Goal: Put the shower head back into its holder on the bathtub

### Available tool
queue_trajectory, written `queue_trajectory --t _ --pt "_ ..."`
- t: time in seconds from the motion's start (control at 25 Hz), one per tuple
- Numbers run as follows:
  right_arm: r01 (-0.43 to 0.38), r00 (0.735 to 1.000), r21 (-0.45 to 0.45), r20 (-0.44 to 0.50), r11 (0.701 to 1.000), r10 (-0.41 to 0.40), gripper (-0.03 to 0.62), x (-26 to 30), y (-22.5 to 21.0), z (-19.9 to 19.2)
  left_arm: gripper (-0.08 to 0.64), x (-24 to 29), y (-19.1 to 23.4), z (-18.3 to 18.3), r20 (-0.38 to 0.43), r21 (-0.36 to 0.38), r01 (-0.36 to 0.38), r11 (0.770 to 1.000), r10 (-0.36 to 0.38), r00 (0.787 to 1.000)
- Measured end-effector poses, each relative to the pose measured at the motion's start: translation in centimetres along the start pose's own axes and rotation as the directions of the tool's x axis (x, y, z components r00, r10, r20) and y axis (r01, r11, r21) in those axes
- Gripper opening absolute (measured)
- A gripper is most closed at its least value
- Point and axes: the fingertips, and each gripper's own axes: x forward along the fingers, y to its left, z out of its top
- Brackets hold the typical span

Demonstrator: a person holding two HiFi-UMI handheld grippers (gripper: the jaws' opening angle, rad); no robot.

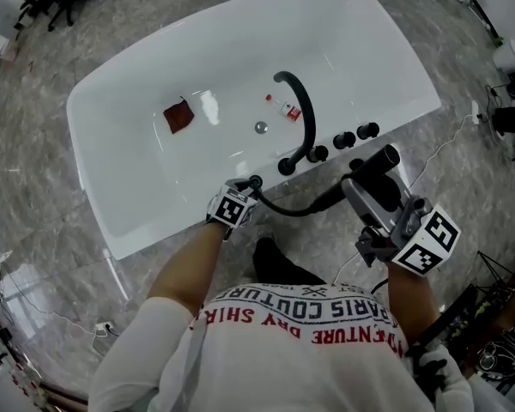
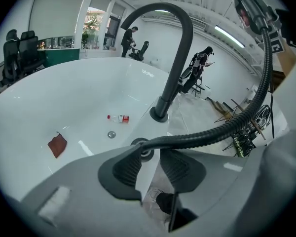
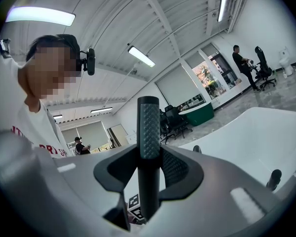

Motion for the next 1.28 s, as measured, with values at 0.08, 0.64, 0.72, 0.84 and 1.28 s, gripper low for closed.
queue_trajectory --t 0.08,0.64,0.72,0.84,1.28 --pt "-0.01 1.0 0.005 0.005 1.0 0.01 0.138 0.1 0.3 0.0 0.127 -0.3 -0.1 -0.6 -0.002 -0.006 -0.002 1.0 0.002 1.0" --pt "-0.008 0.999 -0.057 0.053 0.998 0.011 0.138 3.3 2.9 -1.1 0.002 -11.8 -4.9 2.4 0.29 -0.115 0.125 0.985 -0.087 0.953" --pt "0.001 0.998 -0.106 0.066 0.994 0.006 0.138 4.0 3.4 -1.1 0.002 -14.5 -6.3 3.1 0.339 -0.1 0.17 0.98 -0.127 0.932" --pt "0.014 0.997 -0.189 0.077 0.982 0.001 0.138 5.3 4.1 -1.2 0.002 -18.2 -7.5 4.0 0.403 -0.076 0.184 0.98 -0.139 0.904" --pt "-0.004 0.993 -0.328 0.108 0.945 0.042 0.137 10.3 5.2 -1.7 0.002 -25.4 -10.4 6.8 0.504 -0.037 0.154 0.987 -0.114 0.856"
